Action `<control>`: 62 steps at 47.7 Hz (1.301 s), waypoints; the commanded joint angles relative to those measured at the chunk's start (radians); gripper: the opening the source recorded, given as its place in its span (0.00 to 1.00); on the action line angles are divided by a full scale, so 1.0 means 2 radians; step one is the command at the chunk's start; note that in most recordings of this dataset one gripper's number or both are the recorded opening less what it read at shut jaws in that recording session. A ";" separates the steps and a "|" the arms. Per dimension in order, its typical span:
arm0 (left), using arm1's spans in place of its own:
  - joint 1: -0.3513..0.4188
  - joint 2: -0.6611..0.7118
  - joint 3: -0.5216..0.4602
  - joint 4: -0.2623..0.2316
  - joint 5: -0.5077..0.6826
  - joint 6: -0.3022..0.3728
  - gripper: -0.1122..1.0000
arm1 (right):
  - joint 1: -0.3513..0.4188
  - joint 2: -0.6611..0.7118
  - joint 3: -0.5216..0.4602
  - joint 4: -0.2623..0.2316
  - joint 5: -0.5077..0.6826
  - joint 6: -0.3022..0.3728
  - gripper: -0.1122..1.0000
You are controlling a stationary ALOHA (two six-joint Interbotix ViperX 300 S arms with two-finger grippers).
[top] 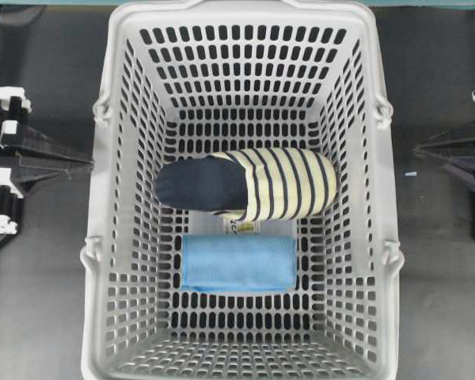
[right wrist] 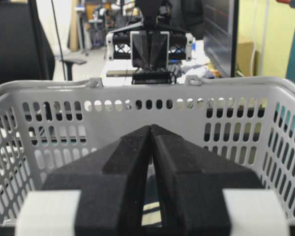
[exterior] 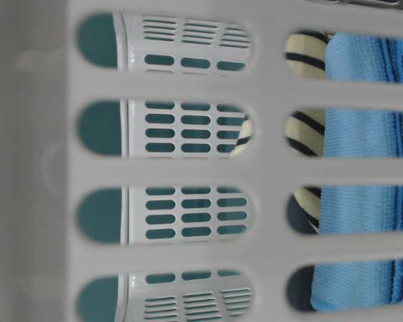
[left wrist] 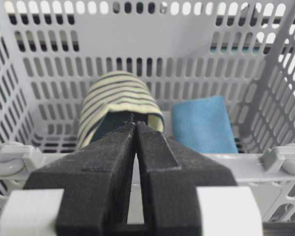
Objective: Pick up the blue cloth from the shopping basket with the left arm.
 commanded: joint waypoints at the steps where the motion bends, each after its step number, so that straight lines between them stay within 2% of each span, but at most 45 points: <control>1: 0.000 0.002 -0.038 0.021 0.031 -0.011 0.15 | 0.006 0.001 -0.011 0.002 -0.002 0.004 0.11; 4: -0.001 0.004 -0.062 0.021 0.068 -0.018 0.12 | 0.005 -0.002 -0.012 0.010 0.010 0.005 0.16; 7: -0.003 0.012 -0.091 0.021 0.110 -0.022 0.10 | 0.007 -0.003 -0.017 0.012 0.031 0.012 0.10; 19: -0.031 0.079 -0.219 0.021 0.282 -0.021 0.10 | 0.012 -0.005 -0.051 0.011 0.139 0.036 0.10; 24: -0.039 0.123 -0.274 0.021 0.344 -0.021 0.10 | 0.012 -0.008 -0.058 0.011 0.150 0.036 0.10; 34: -0.043 0.204 -0.364 0.021 0.427 -0.016 0.10 | 0.012 -0.016 -0.058 0.010 0.152 0.034 0.11; 37: -0.044 0.225 -0.383 0.021 0.440 -0.016 0.10 | 0.012 -0.018 -0.058 0.010 0.154 0.034 0.17; 48: -0.048 0.295 -0.443 0.021 0.480 -0.017 0.10 | 0.012 -0.018 -0.058 0.009 0.161 0.036 0.77; 50: -0.049 0.309 -0.455 0.021 0.489 -0.018 0.10 | 0.012 -0.018 -0.059 0.009 0.161 0.036 0.83; 60: -0.053 0.365 -0.488 0.021 0.516 -0.021 0.11 | 0.009 -0.018 -0.058 0.010 0.159 0.035 0.80; 62: -0.055 0.377 -0.494 0.021 0.516 -0.021 0.14 | 0.010 -0.018 -0.058 0.009 0.159 0.035 0.80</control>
